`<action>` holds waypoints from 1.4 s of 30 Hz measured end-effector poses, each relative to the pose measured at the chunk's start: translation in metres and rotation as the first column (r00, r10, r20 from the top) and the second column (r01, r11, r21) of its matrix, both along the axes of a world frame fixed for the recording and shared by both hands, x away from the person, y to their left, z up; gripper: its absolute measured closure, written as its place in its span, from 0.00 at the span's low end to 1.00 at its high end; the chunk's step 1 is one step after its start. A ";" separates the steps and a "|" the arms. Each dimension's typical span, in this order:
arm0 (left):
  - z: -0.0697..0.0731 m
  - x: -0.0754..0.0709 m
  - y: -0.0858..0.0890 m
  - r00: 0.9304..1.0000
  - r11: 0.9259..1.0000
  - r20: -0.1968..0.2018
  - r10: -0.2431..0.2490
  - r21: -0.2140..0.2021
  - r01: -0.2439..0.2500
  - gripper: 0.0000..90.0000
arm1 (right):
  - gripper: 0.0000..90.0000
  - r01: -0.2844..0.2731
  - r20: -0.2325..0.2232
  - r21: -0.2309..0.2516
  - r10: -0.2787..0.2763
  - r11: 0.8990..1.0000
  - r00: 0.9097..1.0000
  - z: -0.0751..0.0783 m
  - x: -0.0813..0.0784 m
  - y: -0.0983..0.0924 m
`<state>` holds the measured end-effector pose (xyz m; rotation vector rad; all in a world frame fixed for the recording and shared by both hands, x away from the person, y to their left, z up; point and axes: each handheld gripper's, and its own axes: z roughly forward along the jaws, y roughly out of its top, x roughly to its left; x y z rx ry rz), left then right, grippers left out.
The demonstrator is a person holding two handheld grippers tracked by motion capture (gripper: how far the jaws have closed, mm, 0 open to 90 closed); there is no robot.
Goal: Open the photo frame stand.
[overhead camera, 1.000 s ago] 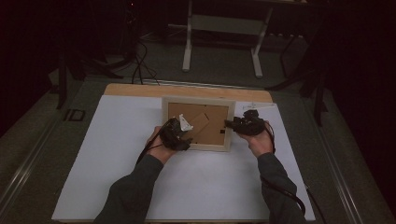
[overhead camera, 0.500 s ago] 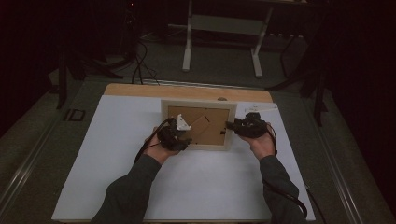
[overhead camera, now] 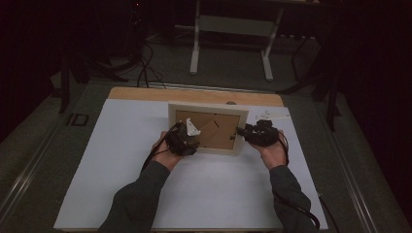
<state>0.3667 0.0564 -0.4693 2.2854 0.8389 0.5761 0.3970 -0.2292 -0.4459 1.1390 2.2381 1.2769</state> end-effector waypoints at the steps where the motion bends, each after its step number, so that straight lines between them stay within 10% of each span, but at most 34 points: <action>1: 0.000 0.001 0.001 1.000 1.000 -0.001 0.001 -0.005 -0.001 0.63 | 0.69 0.003 0.002 0.001 -0.003 1.000 1.000 0.000 0.000 0.000; 42: 0.008 -0.017 -0.005 0.999 0.999 0.038 -0.040 -0.001 0.040 0.72 | 0.69 0.006 0.047 -0.017 -0.006 1.000 0.999 0.001 -0.012 0.001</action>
